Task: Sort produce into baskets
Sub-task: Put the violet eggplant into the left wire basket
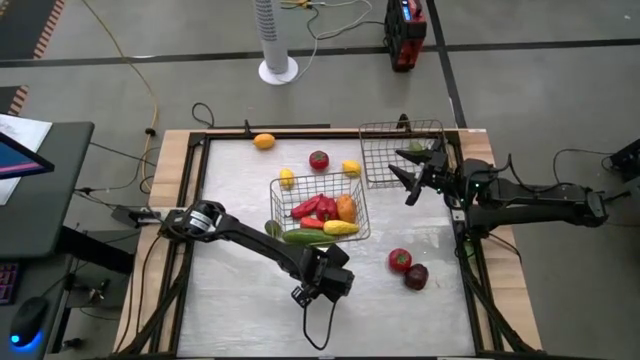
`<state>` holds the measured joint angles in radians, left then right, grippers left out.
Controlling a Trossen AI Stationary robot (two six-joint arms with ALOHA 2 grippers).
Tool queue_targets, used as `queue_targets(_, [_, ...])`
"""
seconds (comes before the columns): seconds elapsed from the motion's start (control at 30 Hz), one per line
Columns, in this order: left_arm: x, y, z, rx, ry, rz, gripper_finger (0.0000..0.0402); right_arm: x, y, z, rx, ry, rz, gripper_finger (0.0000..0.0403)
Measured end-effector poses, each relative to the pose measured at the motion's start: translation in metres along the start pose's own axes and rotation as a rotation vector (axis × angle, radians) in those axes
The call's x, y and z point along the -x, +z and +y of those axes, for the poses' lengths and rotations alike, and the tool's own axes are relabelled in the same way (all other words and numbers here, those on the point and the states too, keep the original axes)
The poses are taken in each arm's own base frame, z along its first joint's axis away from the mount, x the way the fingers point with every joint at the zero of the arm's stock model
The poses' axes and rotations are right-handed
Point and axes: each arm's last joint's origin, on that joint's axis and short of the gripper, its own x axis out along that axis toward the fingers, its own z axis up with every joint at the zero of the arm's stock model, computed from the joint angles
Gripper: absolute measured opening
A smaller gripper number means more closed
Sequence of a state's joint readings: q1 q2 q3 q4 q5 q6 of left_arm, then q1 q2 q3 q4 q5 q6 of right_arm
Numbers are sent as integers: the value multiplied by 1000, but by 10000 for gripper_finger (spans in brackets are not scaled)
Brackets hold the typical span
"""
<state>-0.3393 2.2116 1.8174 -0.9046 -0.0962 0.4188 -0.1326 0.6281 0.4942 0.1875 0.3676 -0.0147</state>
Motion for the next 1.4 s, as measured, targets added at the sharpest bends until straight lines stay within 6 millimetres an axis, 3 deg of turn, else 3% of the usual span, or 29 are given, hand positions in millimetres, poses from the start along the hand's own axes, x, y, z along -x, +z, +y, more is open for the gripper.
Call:
queue_targets(0.27, [-20,-13,-6,-9,27,54,208,0,0,0,0,0,0,253])
queue_targets(0.83, [-22,-15,-4,-13,68,76,204,0,0,0,1,0,0,253])
queue_targets(0.97, [-22,-15,-4,-12,62,72,171,0,0,0,1,0,0,253])
queue_targets(1.27, [-22,-14,-5,-6,28,60,44,0,0,0,1,0,0,253])
queue_targets(1.4, [-21,-15,-5,-7,24,61,9,0,0,0,3,0,0,253])
